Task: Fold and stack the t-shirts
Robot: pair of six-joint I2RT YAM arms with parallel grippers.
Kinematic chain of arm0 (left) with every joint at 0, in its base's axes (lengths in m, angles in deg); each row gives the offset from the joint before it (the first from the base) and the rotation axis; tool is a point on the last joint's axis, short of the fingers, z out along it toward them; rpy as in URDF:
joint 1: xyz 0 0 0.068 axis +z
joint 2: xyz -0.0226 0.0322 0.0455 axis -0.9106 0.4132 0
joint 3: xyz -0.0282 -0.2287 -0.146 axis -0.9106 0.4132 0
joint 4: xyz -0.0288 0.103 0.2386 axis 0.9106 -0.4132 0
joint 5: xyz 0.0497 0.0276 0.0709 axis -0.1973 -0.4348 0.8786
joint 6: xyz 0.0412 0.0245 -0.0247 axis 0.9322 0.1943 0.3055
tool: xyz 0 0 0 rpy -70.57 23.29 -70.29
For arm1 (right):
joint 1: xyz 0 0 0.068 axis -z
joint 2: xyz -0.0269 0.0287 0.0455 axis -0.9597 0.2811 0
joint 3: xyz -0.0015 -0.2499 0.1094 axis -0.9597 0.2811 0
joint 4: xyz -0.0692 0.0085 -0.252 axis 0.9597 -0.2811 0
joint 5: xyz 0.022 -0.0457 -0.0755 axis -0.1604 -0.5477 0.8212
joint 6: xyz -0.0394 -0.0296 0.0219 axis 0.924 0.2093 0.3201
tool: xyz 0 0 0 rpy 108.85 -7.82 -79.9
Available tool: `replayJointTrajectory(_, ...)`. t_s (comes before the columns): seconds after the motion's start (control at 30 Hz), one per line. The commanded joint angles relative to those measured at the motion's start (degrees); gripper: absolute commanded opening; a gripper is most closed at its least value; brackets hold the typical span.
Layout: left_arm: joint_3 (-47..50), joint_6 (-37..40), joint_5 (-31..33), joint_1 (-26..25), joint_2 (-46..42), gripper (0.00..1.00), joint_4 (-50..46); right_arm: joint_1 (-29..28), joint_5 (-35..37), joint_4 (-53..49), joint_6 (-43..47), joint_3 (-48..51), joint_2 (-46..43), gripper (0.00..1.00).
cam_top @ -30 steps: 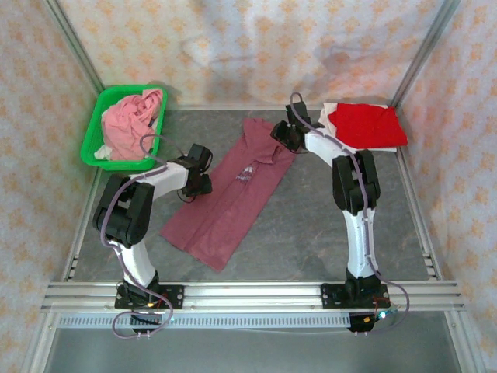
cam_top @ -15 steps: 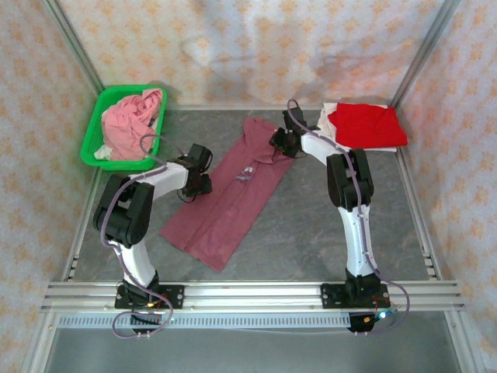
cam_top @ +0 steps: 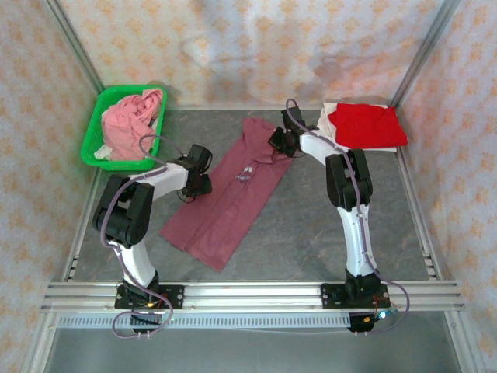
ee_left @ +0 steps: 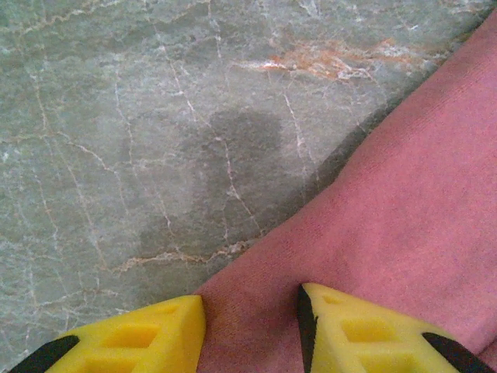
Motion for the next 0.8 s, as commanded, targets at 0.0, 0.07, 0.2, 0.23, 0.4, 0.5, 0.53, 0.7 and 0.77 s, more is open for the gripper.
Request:
replayJointTrajectory(0.0,2.0,-1.4,1.7,0.4,0.2,0.38,0.3,0.1,3.3,3.3,-0.7,3.5,-6.0,0.00)
replayJointTrajectory(0.07,2.1,-1.6,1.6,0.4,0.2,0.38,0.5,0.4,4.0,6.2,-1.8,6.9,-8.2,0.00)
replayJointTrajectory(0.2,2.0,-2.0,1.5,0.4,0.6,0.38,0.5,0.6,4.5,11.0,-4.0,12.5,-11.9,0.00)
replayJointTrajectory(0.23,2.0,-2.0,1.5,0.4,0.7,0.38,0.5,0.6,4.7,11.9,-4.4,13.7,-12.5,0.00)
replayJointTrajectory(0.4,1.9,-2.0,1.8,0.4,0.7,0.38,0.3,0.7,3.9,15.0,-6.9,17.3,-14.0,0.00)
replayJointTrajectory(0.5,1.9,-2.2,1.9,0.5,0.6,0.38,0.3,0.6,3.2,18.3,-9.7,20.3,-15.0,0.00)
replayJointTrajectory(0.53,1.9,-2.2,1.9,0.5,0.7,0.38,0.2,0.7,3.2,19.5,-10.7,21.4,-15.5,0.00)
replayJointTrajectory(0.7,2.5,-2.4,2.0,0.5,0.4,0.39,0.5,0.6,4.7,22.1,-12.9,25.4,-18.0,0.00)
replayJointTrajectory(0.77,2.6,-2.5,2.0,0.5,0.4,0.38,0.5,0.6,7.2,20.0,-12.9,25.8,-18.6,0.00)
